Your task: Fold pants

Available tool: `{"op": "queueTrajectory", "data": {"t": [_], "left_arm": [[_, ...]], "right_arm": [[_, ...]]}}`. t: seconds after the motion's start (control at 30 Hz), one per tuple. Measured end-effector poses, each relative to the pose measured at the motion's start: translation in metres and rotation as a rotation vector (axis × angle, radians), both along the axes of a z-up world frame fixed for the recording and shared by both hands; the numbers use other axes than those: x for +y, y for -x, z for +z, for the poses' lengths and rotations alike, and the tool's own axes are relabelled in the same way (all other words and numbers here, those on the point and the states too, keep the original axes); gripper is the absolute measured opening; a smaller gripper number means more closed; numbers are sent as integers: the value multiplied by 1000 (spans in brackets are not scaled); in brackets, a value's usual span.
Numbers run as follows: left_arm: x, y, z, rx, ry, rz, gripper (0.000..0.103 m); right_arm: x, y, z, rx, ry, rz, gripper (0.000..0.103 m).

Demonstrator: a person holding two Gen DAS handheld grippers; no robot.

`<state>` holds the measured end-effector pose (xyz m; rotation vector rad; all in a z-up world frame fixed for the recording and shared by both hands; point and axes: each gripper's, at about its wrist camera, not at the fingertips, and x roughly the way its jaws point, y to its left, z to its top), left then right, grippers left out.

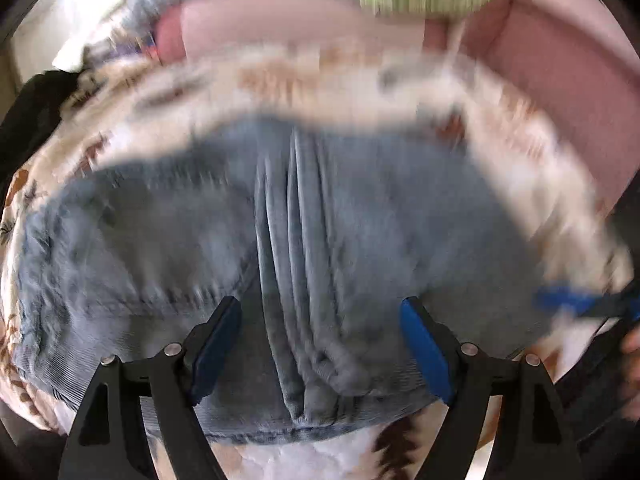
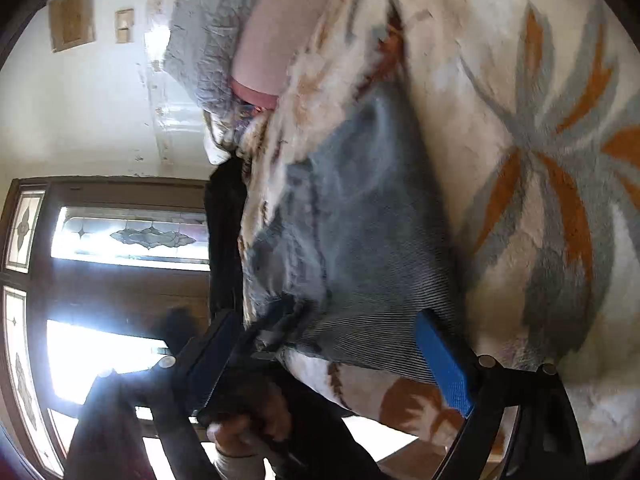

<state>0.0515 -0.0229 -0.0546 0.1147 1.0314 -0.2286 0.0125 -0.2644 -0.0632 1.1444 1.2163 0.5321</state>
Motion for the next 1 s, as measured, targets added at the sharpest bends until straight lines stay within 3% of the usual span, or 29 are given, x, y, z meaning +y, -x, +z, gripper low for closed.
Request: {"op": "queueTrajectory", "data": {"t": [0.03, 0.1, 0.17, 0.2, 0.27, 0.37, 0.47, 0.57, 0.63, 0.73, 0.87, 0.93, 1.0], "left_arm": [[-1, 4, 3, -36, -10, -6, 83], [-3, 6, 9, -22, -13, 4, 83], [0, 6, 20, -36, 45, 22, 83], [1, 6, 28, -54, 64, 28, 83], [3, 7, 37, -92, 83, 31, 83], [3, 4, 43, -125, 116, 31, 83], [-4, -4, 32, -85, 120, 36, 83], [-14, -15, 3, 22, 76, 22, 83], [-23, -7, 2, -40, 1, -16, 84], [-22, -4, 0, -56, 14, -21, 85], [-18, 0, -2, -79, 25, -39, 87], [-16, 5, -3, -98, 39, -43, 88], [-16, 8, -3, -117, 42, -49, 89]], "right_arm": [[1, 1, 6, -23, -16, 5, 91], [6, 4, 11, -59, -32, 32, 93], [10, 9, -8, -5, 42, 74, 93], [9, 9, -15, 3, 10, 50, 92], [-1, 6, -4, 11, -11, 42, 93], [-18, -4, 25, -76, 52, 16, 93], [-31, -26, 28, -53, 113, -3, 93], [-29, -56, 12, 3, 165, 16, 93], [-24, -73, 3, 31, 189, 34, 93], [-27, -88, -8, 55, 225, 26, 92], [-19, -100, -18, 95, 289, 37, 80], [-11, -106, -16, 110, 366, 63, 64], [-2, -112, -16, 127, 457, 98, 30]]}}
